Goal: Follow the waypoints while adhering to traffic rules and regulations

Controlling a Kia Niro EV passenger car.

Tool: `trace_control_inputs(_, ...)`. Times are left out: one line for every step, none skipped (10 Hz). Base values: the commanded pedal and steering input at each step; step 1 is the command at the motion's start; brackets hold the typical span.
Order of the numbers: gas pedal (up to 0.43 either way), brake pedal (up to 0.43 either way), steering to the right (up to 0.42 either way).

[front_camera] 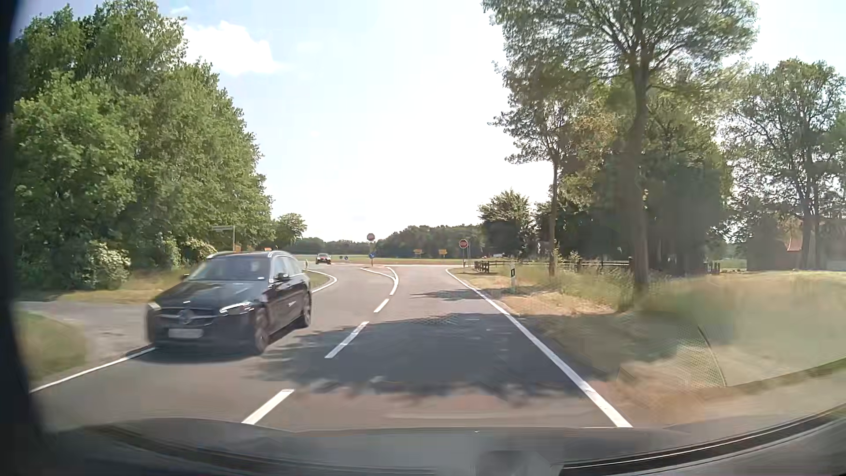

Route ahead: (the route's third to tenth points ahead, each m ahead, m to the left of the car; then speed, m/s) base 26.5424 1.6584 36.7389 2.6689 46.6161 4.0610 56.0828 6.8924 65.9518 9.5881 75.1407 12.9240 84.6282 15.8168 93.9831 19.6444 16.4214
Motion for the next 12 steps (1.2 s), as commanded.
trace_control_inputs(0.0,0.128,-0.015)
trace_control_inputs(0.0,0.146,-0.014)
trace_control_inputs(0.0,0.159,-0.012)
trace_control_inputs(0.0,0.177,-0.011)
trace_control_inputs(0.0,0.195,-0.01)
trace_control_inputs(0.0,0.207,-0.009)
trace_control_inputs(0.0,0.22,-0.006)
trace_control_inputs(0.0,0.22,-0.005)
trace_control_inputs(0.0,0.226,-0.005)
trace_control_inputs(0.0,0.232,-0.008)
trace_control_inputs(0.0,0.238,-0.009)
trace_control_inputs(0.0,0.25,-0.009)
